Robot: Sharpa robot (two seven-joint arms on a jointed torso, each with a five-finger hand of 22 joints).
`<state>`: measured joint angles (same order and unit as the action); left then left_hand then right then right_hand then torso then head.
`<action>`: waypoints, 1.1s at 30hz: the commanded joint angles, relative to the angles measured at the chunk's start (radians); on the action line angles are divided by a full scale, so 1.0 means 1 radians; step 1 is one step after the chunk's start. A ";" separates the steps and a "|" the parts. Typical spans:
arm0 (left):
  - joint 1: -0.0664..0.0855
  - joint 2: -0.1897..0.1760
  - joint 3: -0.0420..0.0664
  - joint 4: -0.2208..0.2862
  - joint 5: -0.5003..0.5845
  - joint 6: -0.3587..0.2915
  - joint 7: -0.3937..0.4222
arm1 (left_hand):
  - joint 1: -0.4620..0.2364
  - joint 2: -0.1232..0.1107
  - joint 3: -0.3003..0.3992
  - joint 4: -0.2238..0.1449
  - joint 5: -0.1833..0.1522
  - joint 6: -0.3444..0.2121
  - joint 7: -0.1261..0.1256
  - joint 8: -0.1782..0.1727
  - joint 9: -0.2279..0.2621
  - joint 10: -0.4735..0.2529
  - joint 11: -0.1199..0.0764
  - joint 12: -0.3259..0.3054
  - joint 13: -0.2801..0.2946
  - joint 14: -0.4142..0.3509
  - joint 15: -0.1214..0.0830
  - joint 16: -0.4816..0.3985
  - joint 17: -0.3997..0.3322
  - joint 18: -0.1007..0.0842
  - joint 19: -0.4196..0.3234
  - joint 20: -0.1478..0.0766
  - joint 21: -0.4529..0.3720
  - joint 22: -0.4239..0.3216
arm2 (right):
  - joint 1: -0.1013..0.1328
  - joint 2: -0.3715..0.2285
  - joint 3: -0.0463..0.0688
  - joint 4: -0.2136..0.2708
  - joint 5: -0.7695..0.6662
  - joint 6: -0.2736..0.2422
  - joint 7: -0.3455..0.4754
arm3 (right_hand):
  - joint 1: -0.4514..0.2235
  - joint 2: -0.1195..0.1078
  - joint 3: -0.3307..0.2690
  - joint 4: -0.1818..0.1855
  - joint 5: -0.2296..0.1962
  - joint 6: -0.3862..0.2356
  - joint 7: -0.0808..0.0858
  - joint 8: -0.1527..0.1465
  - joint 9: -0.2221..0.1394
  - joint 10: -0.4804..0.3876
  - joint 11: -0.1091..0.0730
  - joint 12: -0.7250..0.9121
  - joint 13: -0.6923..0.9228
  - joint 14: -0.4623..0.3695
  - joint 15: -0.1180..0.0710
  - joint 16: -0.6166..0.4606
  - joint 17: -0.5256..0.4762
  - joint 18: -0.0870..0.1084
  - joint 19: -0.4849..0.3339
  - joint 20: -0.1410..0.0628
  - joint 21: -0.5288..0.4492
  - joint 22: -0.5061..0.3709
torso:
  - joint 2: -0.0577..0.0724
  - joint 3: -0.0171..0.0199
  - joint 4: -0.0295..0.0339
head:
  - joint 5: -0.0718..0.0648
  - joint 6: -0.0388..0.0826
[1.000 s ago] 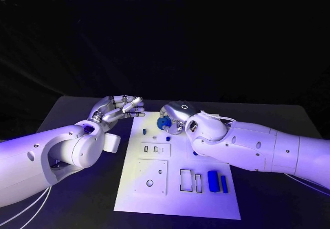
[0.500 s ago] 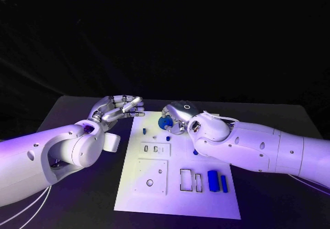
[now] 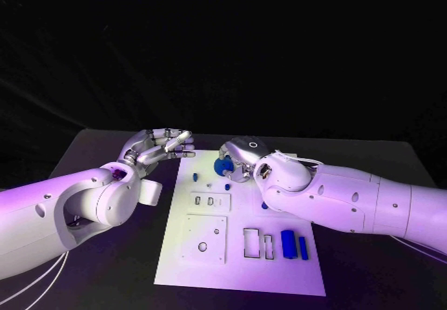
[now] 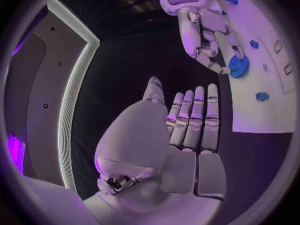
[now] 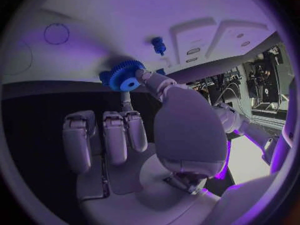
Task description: Assemble the parts on the task board
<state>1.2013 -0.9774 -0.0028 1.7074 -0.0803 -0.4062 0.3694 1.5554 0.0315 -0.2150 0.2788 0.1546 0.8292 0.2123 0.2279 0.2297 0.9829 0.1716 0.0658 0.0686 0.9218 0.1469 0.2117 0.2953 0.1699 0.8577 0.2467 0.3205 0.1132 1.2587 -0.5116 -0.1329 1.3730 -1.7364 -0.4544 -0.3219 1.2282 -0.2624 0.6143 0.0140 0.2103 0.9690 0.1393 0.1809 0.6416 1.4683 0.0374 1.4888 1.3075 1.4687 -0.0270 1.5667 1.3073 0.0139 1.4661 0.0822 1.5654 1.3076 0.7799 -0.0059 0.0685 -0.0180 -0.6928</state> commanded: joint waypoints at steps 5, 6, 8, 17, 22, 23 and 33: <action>0.002 0.000 0.001 0.002 0.003 0.017 0.003 | -0.001 0.011 -0.009 0.001 -0.004 -0.009 0.003 -0.005 0.002 -0.007 0.001 -0.001 0.000 -0.009 -0.001 -0.005 0.002 0.009 -0.007 0.003 -0.002 -0.001 | -0.006 -0.006 -0.003 0.003 -0.005 0.022 -0.009 | -0.012 0.003 -0.001 0.007 -0.001 0.039 -0.033 0.003 0.002 0.038 -0.008 0.004 0.185 0.102 -0.006 0.004 0.263 -0.014 0.105 -0.004 0.005 0.263 | 0.000 0.0004 0.0006 | 0.002 -0.003; 0.002 0.000 0.001 0.002 0.003 0.017 0.003 | -0.001 0.011 -0.009 0.001 -0.004 -0.009 0.003 -0.005 0.002 -0.007 0.001 -0.001 0.000 -0.009 -0.001 -0.005 0.002 0.009 -0.007 0.003 -0.002 -0.001 | -0.006 -0.006 -0.003 0.002 -0.005 0.020 -0.009 | -0.012 0.003 -0.001 0.007 -0.001 0.039 -0.033 0.003 0.002 0.038 -0.008 0.004 0.185 0.102 -0.006 0.004 0.263 -0.014 0.105 -0.004 0.005 0.263 | 0.000 0.0006 0.0007 | 0.001 -0.003; 0.002 -0.001 0.001 0.002 0.003 0.018 0.002 | -0.001 0.011 -0.009 0.001 -0.004 -0.009 0.003 -0.005 0.002 -0.008 0.001 -0.001 0.000 -0.009 -0.001 -0.005 0.003 0.009 -0.007 0.003 -0.002 -0.002 | -0.006 -0.006 -0.003 0.000 -0.004 0.014 -0.010 | -0.013 0.002 -0.002 0.007 -0.001 0.039 -0.034 0.003 0.002 0.037 -0.008 0.003 0.183 0.102 -0.006 0.004 0.263 -0.014 0.105 -0.004 0.005 0.263 | 0.000 0.0006 0.0006 | -0.002 -0.001; 0.002 -0.001 0.001 0.003 0.003 0.018 -0.001 | -0.001 0.012 -0.010 0.001 -0.004 -0.010 0.003 -0.006 0.003 -0.008 0.001 -0.002 0.000 -0.009 0.000 -0.006 0.003 0.009 -0.007 0.003 -0.002 -0.002 | -0.006 -0.006 -0.003 -0.009 -0.003 0.001 -0.009 | -0.024 -0.007 -0.008 0.013 -0.014 0.023 -0.029 -0.010 -0.004 0.028 -0.005 -0.008 0.173 0.102 -0.005 0.004 0.263 -0.014 0.105 -0.004 0.005 0.263 | 0.000 0.0006 -0.0008 | -0.004 -0.002; 0.002 -0.001 0.001 0.002 0.003 0.018 -0.002 | -0.001 0.012 -0.011 0.001 -0.004 -0.011 0.003 -0.006 0.003 -0.010 0.001 -0.002 0.000 -0.010 0.000 -0.006 0.003 0.008 -0.008 0.003 -0.002 -0.002 | -0.006 -0.003 -0.003 -0.013 0.006 0.002 -0.007 | -0.047 -0.018 -0.061 0.038 -0.104 -0.092 0.006 -0.089 -0.058 0.001 0.025 -0.040 0.144 0.102 0.023 0.004 0.263 -0.012 0.101 0.019 0.001 0.259 | 0.000 0.0002 0.0004 | -0.005 -0.001; 0.002 -0.001 0.001 0.002 0.003 0.018 -0.002 | -0.001 0.012 -0.011 0.001 -0.004 -0.011 0.003 -0.006 0.003 -0.010 0.001 -0.002 0.000 -0.010 0.000 -0.006 0.003 0.008 -0.008 0.003 -0.002 -0.002 | -0.006 -0.002 -0.003 -0.014 0.009 0.003 -0.007 | -0.050 -0.014 -0.090 0.050 -0.115 -0.107 0.010 -0.099 -0.068 -0.003 0.030 -0.044 0.140 0.102 0.026 0.004 0.263 -0.012 0.100 0.024 0.000 0.258 | 0.000 0.0003 0.0008 | -0.006 -0.001; 0.002 -0.002 0.001 0.000 0.003 0.016 -0.003 | -0.001 0.013 -0.013 0.002 -0.004 -0.013 0.004 -0.007 0.003 -0.013 0.002 -0.003 -0.001 -0.012 0.000 -0.007 0.004 0.008 -0.008 0.003 -0.002 -0.002 | -0.006 -0.012 -0.003 -0.012 0.058 0.031 -0.009 | -0.039 0.007 -0.211 0.157 -0.102 -0.081 0.008 -0.087 -0.102 0.000 0.030 -0.040 0.144 0.102 0.028 0.004 0.263 -0.013 0.103 0.029 0.004 0.262 | 0.000 0.0004 -0.0009 | -0.004 -0.001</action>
<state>1.2013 -0.9800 -0.0029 1.7061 -0.0797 -0.4051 0.3624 1.5554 0.0315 -0.2206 0.2802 0.1546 0.8219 0.2123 0.2240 0.2314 0.9755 0.1716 0.0658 0.0686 0.9166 0.1449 0.2089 0.2985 0.1699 0.8542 0.2502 0.3205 0.1124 1.2536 -0.5223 -0.1355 1.3601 -1.7047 -0.4506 -0.3258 1.1923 -0.2655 0.4036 0.1672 0.1064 0.8846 0.1481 0.0918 0.5401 1.4594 0.0680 1.4458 1.3073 1.4683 -0.0018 1.5667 1.3081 0.0141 1.4662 0.1075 1.5653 1.3081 0.7800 -0.0056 0.0687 -0.0233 -0.6932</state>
